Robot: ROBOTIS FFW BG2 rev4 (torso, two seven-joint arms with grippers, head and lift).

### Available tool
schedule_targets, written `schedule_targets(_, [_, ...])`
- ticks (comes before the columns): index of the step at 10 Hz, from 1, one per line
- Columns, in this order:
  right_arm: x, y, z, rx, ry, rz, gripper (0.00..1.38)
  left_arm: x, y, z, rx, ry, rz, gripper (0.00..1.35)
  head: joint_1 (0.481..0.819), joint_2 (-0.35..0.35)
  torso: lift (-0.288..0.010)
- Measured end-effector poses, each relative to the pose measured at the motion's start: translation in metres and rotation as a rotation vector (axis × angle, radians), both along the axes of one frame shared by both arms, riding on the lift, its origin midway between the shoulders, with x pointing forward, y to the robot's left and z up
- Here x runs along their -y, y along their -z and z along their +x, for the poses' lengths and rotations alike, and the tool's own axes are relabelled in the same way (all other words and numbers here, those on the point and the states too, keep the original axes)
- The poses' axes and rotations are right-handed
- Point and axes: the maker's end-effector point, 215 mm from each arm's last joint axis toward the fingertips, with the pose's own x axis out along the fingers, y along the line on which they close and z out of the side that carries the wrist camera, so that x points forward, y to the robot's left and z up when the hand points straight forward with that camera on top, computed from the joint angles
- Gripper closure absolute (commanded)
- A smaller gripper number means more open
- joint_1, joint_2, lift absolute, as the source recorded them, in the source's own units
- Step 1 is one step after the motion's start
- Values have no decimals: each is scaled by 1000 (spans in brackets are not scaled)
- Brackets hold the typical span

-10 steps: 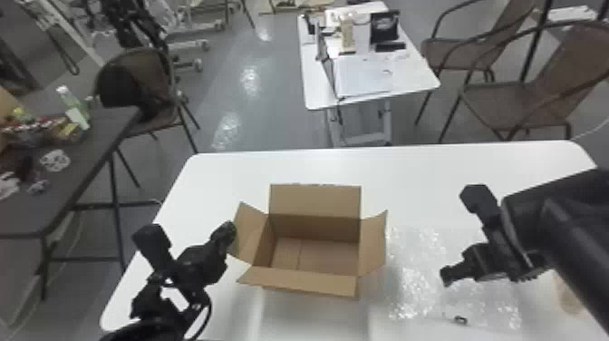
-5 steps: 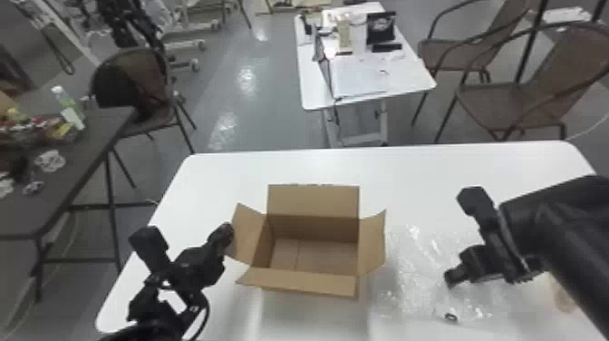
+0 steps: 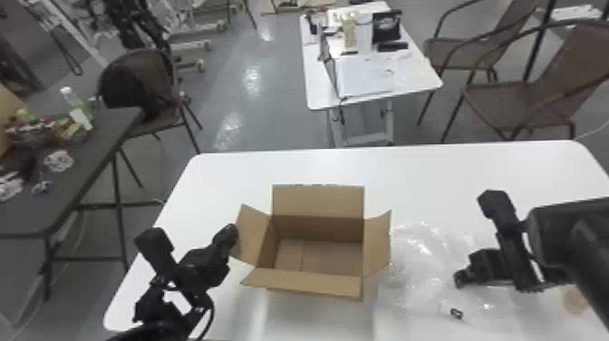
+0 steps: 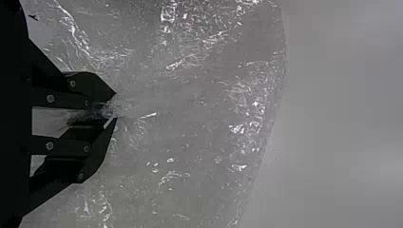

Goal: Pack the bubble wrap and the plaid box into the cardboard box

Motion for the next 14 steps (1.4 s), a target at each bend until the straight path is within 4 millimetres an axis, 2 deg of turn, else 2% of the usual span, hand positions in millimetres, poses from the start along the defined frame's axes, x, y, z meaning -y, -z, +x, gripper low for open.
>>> schedule_targets(2, [14, -27, 7, 44, 58, 18, 1288, -1, 0, -1, 1, -2, -1, 1171, 695, 232, -18])
schedule_targets(5, [49, -94, 26, 165, 136, 5, 1288, -2, 0, -2, 1, -4, -1, 1171, 695, 194, -18])
schedule_targets(7, [48, -135, 37, 225, 129, 53, 1288, -1, -1, 0, 3, -2, 1, 1171, 695, 187, -18])
schedule_targets(11, [2, -242, 54, 365, 26, 218, 1288, 0, 0, 1, -2, -4, 10, 1171, 695, 226, -18])
schedule_targets(13, [-30, -272, 59, 403, -43, 251, 1288, 6, 0, 5, -6, 1, 13, 1171, 695, 252, -18])
schedule_targets(14, [-54, -279, 60, 406, -81, 272, 1288, 10, 0, 7, -6, 8, 14, 1171, 695, 269, -18])
